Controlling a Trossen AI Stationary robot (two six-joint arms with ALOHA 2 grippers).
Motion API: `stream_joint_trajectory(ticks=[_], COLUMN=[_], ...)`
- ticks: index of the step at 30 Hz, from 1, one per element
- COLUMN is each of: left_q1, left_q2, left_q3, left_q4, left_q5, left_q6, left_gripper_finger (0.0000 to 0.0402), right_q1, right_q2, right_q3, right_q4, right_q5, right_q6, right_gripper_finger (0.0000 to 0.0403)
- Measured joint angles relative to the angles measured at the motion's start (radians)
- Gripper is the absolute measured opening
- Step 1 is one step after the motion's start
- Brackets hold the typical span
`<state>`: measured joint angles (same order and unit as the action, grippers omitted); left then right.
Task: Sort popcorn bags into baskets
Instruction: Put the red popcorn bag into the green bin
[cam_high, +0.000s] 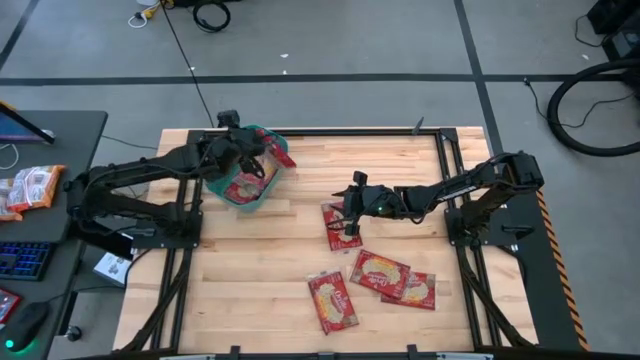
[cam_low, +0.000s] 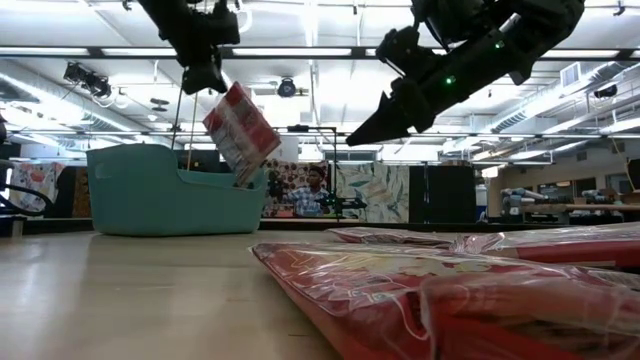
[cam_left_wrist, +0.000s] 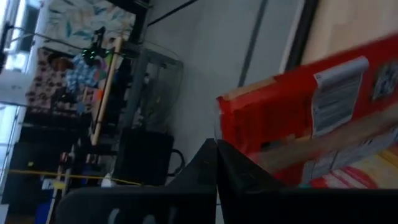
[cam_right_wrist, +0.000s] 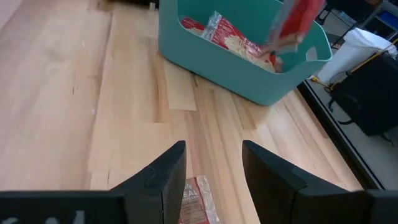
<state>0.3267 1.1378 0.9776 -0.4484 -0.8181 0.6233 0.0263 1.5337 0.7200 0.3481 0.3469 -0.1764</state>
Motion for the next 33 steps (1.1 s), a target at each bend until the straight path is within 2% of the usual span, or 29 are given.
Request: stream_joint_trajectory(ticks=[3, 13, 23, 29, 33], left_q1=[0.032, 0.154, 0.175, 0.199, 0.217], left_q2=[-0.001, 0.053, 0.054, 0.054, 0.054], left_q3=[0.000, -0.001, -0.001, -0.001, -0.002], left_q4=[0.035, -0.009, -0.010, 0.082, 0.093], left_q5=[0.016, 0.108, 0.134, 0.212, 0.219], left_q6=[0.018, -0.002, -0.001, -0.035, -0.040], left_gripper_finger=[0.0000, 0.0000, 0.0000, 0.0000, 0.0000], right_q1=[0.000, 0.000, 0.000, 0.000, 0.000], right_q2=[0.000, 0.000, 0.000, 0.000, 0.000], right_q3=[0.000, 0.000, 0.000, 0.000, 0.000], right_q4=[0.002, 0.003, 0.010, 0.023, 0.025], right_q5=[-0.001, -0.008, -0.009, -0.019, -0.045], right_q6=[-0.001, -0.002, -0.002, -0.002, -0.002], right_gripper_finger=[0.0162, 0.0162, 0.0162, 0.0162, 0.0162])
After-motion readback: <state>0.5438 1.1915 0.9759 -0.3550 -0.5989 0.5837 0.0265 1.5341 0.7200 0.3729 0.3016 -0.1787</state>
